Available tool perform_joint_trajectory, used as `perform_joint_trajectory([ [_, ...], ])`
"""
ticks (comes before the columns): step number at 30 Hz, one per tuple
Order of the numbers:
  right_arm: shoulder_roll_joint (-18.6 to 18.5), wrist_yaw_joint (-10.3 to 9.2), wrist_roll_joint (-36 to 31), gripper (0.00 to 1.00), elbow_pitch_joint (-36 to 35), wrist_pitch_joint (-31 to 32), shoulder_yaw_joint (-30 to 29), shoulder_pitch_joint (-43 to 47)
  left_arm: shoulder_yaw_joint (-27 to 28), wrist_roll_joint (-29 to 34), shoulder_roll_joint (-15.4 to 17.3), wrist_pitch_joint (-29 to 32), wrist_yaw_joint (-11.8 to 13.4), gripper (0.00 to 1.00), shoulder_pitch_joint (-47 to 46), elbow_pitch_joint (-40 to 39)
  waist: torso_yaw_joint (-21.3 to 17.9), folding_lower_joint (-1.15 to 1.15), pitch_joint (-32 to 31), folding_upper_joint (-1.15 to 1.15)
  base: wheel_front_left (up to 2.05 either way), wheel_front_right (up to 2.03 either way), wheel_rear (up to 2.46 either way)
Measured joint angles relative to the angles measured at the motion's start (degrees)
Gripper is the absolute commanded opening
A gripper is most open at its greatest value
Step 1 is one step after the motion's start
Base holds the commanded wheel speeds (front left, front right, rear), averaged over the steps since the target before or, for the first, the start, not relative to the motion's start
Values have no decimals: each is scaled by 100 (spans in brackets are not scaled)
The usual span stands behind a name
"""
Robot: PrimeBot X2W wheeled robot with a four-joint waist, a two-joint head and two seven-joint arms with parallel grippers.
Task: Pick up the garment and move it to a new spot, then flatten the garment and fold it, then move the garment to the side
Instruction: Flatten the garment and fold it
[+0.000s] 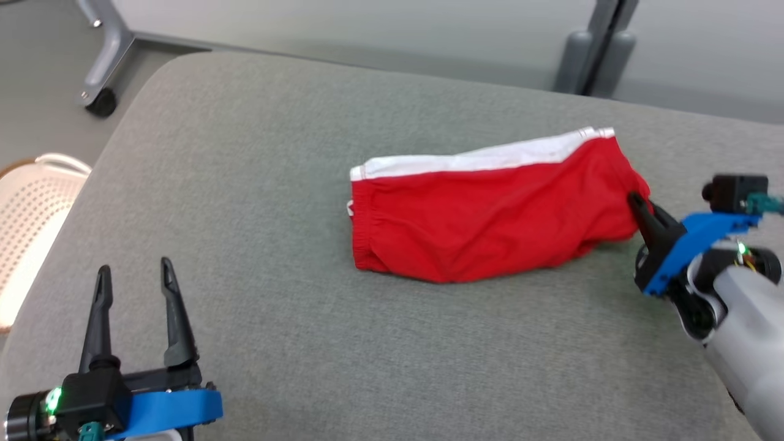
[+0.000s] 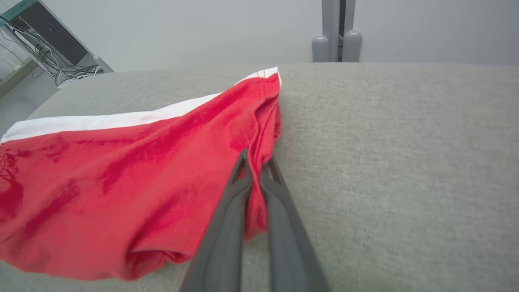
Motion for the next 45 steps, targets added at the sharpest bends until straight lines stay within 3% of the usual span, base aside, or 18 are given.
perform_joint_trajectory([
  [14,-728,0,946,0,-1050,-530,-449,1818,221,54,103,0,-47,100,365,-35,-796,0,-461,0,0,0,0],
  [22,-775,0,1056,0,-1191,-593,-783,2259,264,56,111,0,-58,100,369,-52,-912,1,-486,0,0,0,0],
  [31,-579,-1,577,0,-1812,-615,-1126,1973,300,67,137,0,-76,100,418,-22,-941,0,-597,0,0,0,0],
  [39,-13,-1,-47,0,-2554,-588,-1048,1665,267,62,116,0,-96,100,425,-23,-801,1,-624,0,0,0,0],
  [45,396,-1,-382,0,-2627,-333,-920,1455,250,48,99,0,-105,100,422,-18,-609,1,-584,1,0,0,0],
])
